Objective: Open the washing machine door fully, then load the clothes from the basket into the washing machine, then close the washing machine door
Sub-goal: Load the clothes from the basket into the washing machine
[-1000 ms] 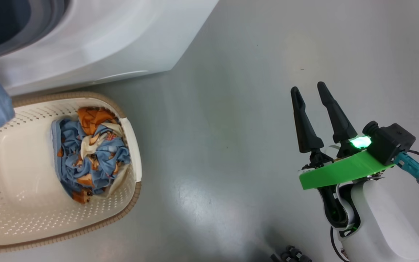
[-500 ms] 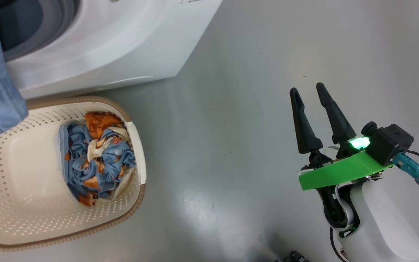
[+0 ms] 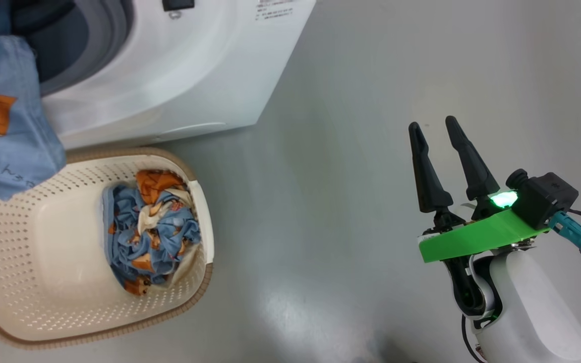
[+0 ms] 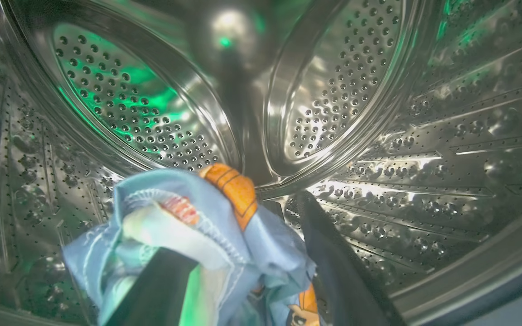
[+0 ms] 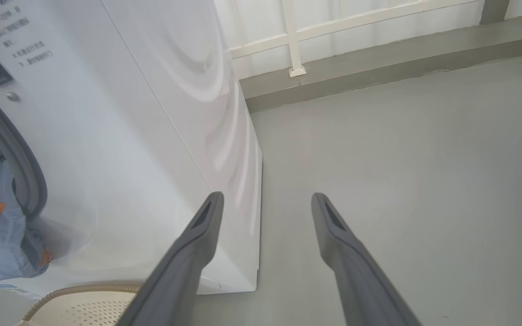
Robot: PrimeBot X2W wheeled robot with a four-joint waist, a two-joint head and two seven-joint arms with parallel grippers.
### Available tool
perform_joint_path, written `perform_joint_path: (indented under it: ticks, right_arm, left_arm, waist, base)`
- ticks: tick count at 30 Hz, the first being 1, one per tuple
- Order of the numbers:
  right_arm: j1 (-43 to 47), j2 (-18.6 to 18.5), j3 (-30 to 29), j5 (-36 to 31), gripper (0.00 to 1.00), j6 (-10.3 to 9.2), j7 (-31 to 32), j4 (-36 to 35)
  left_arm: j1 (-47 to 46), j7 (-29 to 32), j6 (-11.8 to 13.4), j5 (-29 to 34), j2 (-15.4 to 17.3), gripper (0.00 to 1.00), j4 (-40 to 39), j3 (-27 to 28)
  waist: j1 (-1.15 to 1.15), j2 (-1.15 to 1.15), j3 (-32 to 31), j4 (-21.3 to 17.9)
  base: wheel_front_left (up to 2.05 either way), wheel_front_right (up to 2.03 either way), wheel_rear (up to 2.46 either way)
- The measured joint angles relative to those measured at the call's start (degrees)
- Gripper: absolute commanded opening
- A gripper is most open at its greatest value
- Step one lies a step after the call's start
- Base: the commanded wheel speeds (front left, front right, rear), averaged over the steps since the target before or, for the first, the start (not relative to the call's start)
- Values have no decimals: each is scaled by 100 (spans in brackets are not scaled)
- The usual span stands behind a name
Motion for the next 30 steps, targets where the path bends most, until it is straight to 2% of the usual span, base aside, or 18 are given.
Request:
perform_joint_path:
  ticks: [10, 15, 22, 30]
  right_arm:
    - [53, -1, -24, -65, 100, 0, 0, 45]
    - [130, -1, -23, -70, 100, 0, 0, 63]
    - [226, -1, -23, -93, 100, 0, 0, 73]
    - [262, -1, -23, -94, 100, 0, 0, 91]
  left_arm:
    - [660, 0, -1, 115, -193, 100, -264, 21]
    - [665, 222, -1, -13, -297, 100, 294, -421]
    - [614, 672, -1, -235, -220, 100, 749, -887]
    - [536, 387, -1, -399, -177, 100, 849, -1140]
  waist:
    - [0, 0, -310, 123]
    - [0, 0, -422, 149]
    - [0, 0, -530, 156]
    - [0, 0, -675, 166]
  base:
    - [0, 0, 0]
    - [0, 0, 0]
    - [0, 0, 0]
    - [0, 0, 0]
